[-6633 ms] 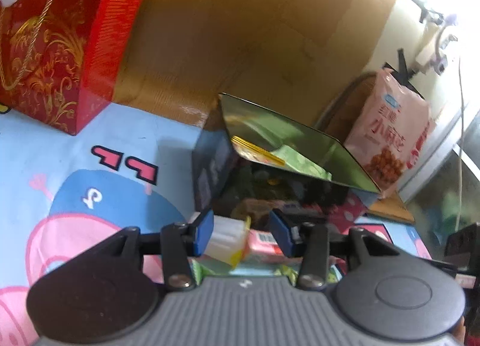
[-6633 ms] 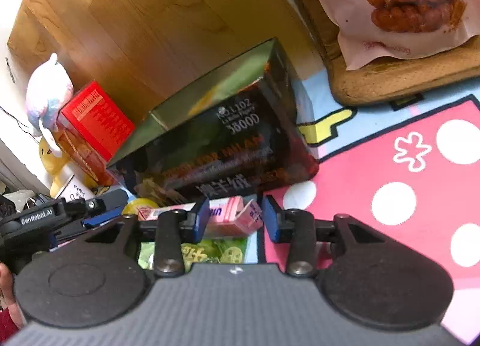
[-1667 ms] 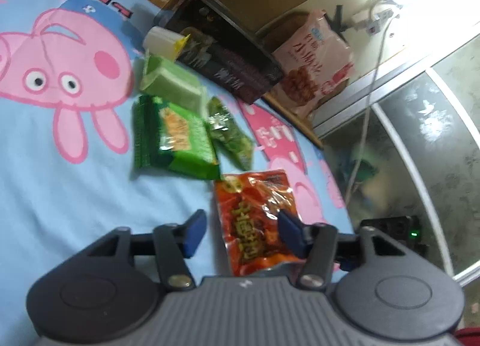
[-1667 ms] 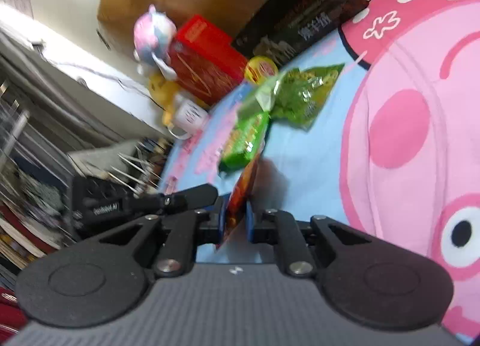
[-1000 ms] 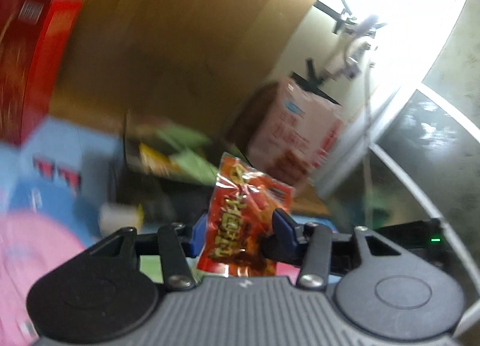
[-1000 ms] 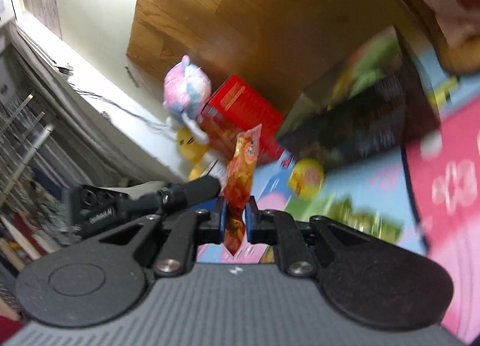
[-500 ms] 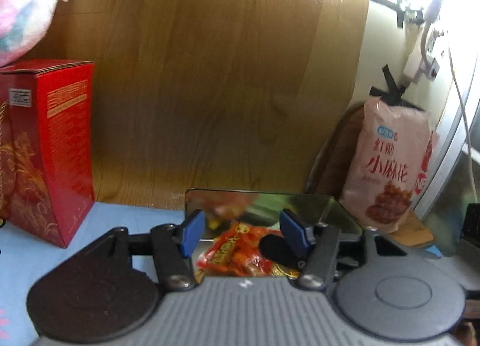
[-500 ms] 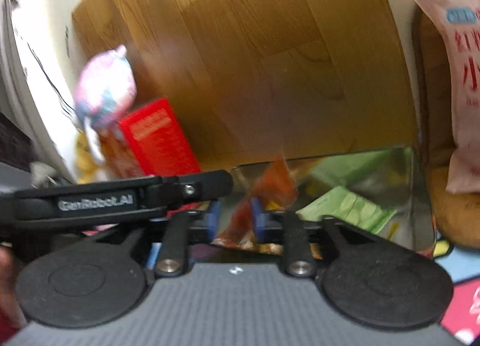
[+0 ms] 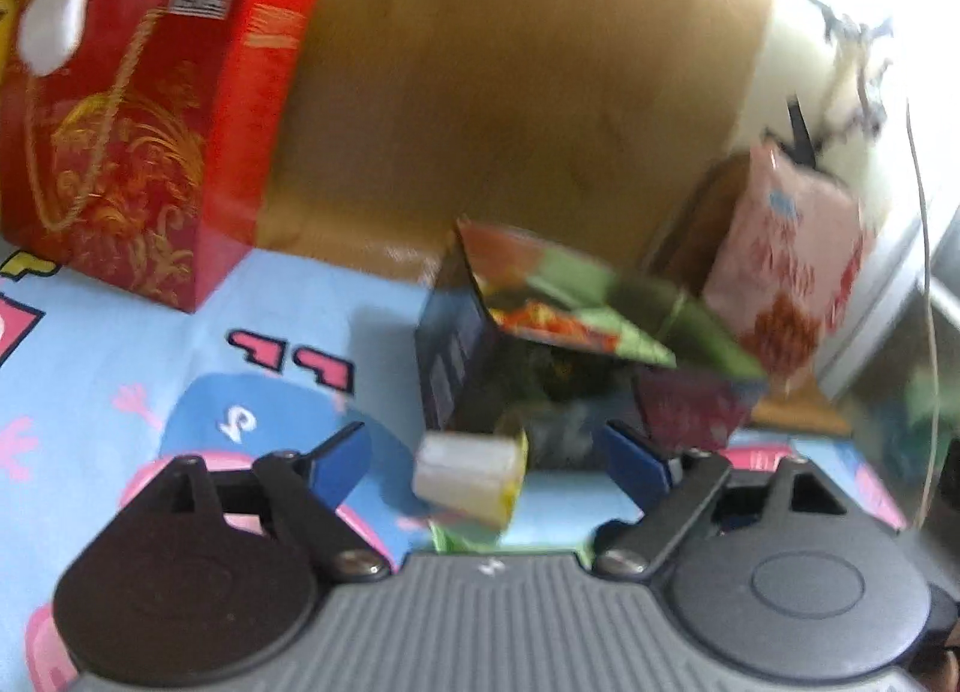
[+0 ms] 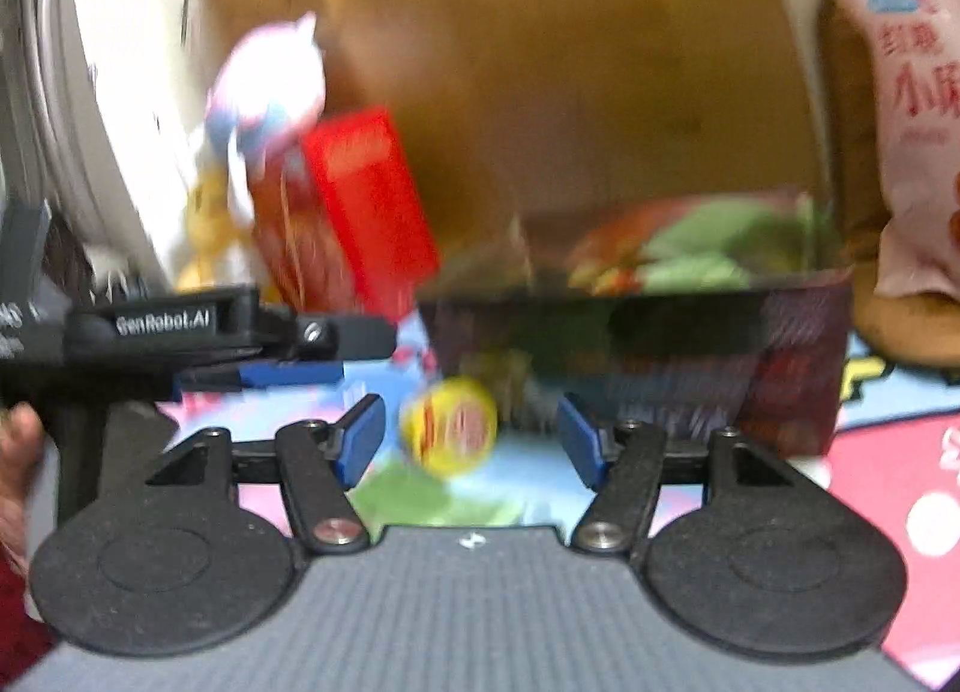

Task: Organize snacks
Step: 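Grasp the white cup with yellow lid with the left gripper, then carry the white cup over the dark tin and release it inside, then grasp the green cracker packet on the cover with the left gripper, then lift the green cracker packet into the tin and open the left gripper, then grasp the light green square pastry with the left gripper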

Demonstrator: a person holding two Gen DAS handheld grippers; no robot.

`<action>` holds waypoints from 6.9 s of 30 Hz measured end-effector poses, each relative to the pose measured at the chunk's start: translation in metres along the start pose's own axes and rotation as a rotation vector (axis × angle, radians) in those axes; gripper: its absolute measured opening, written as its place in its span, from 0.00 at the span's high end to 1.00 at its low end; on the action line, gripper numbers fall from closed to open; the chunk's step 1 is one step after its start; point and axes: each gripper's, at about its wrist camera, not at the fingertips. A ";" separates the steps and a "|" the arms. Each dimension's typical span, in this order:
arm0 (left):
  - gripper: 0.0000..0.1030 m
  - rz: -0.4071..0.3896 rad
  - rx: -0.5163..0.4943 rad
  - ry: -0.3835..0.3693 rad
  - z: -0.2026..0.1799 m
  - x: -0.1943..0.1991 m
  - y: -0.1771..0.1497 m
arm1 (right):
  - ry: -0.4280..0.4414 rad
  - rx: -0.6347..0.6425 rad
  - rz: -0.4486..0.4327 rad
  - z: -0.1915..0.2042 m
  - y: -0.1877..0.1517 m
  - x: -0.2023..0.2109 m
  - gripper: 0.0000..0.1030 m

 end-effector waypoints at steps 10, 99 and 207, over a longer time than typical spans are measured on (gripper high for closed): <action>0.56 0.093 -0.078 0.084 -0.013 -0.039 -0.004 | -0.029 -0.055 0.018 0.000 -0.015 -0.007 0.36; 0.31 0.064 0.104 -0.255 0.009 0.040 0.000 | -0.065 0.020 -0.111 -0.022 -0.003 0.067 0.48; 0.39 0.097 0.059 -0.024 0.007 0.013 -0.027 | -0.094 0.274 0.150 0.034 -0.031 0.016 0.45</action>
Point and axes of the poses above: each gripper's, at about its wrist camera, not at the fingertips, and x roughly against the way its jaws point, z to its left, y to its top, and after that the axes turned 11 degrees about y, right-handed
